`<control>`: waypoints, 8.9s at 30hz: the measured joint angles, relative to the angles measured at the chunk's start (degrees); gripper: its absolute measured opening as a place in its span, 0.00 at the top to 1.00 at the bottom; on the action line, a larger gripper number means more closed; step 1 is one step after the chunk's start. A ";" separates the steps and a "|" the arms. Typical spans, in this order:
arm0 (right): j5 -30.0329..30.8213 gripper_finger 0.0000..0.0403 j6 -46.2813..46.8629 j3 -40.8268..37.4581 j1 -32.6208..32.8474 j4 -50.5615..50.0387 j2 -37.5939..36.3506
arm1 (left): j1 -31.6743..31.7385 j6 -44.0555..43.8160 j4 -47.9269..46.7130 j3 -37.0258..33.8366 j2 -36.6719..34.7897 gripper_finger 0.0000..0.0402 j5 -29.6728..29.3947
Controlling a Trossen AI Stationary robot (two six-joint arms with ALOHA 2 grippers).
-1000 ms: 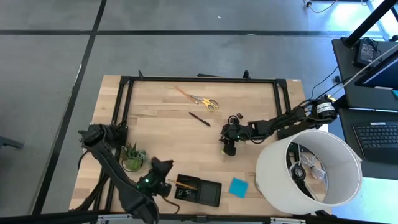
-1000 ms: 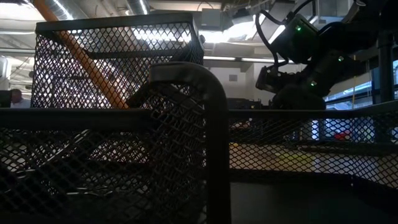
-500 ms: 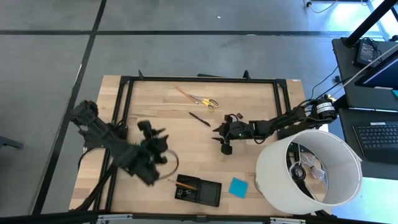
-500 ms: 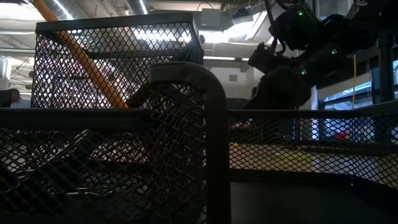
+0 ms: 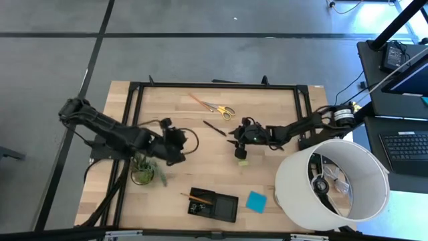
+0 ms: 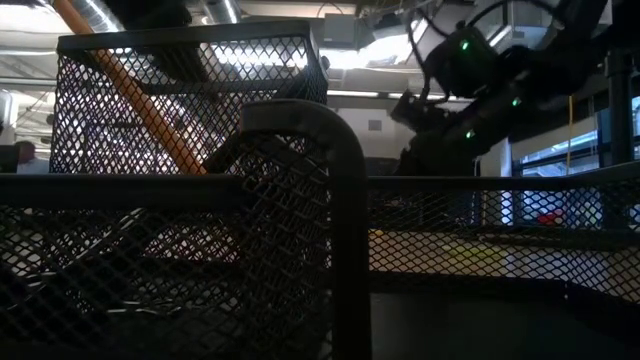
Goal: Pick and place office supplies into organizer
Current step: Put the left black pen into the black desk organizer
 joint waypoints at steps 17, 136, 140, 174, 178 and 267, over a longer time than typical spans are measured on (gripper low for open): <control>4.35 0.57 1.49 5.05 -0.92 5.85 13.94 | 11.86 18.35 38.75 -18.43 -4.32 0.68 12.62; -3.67 0.97 1.04 49.54 2.13 -80.17 -4.02 | 8.88 35.33 38.88 -18.58 -4.23 0.68 13.48; -3.73 0.97 -0.08 52.65 3.12 -82.43 -4.07 | 8.90 35.31 38.93 -18.58 -4.23 0.68 13.45; -4.23 0.97 -2.03 53.22 3.25 -77.11 -1.49 | 13.28 41.89 51.22 -5.98 9.43 0.68 18.69; -4.25 0.97 -2.06 53.22 3.25 -76.69 -1.49 | 13.32 41.83 51.07 -3.90 11.66 0.68 18.11; -4.19 0.61 7.66 3.23 6.31 -22.20 -14.34 | 0.42 20.52 107.68 -20.67 8.70 0.92 47.27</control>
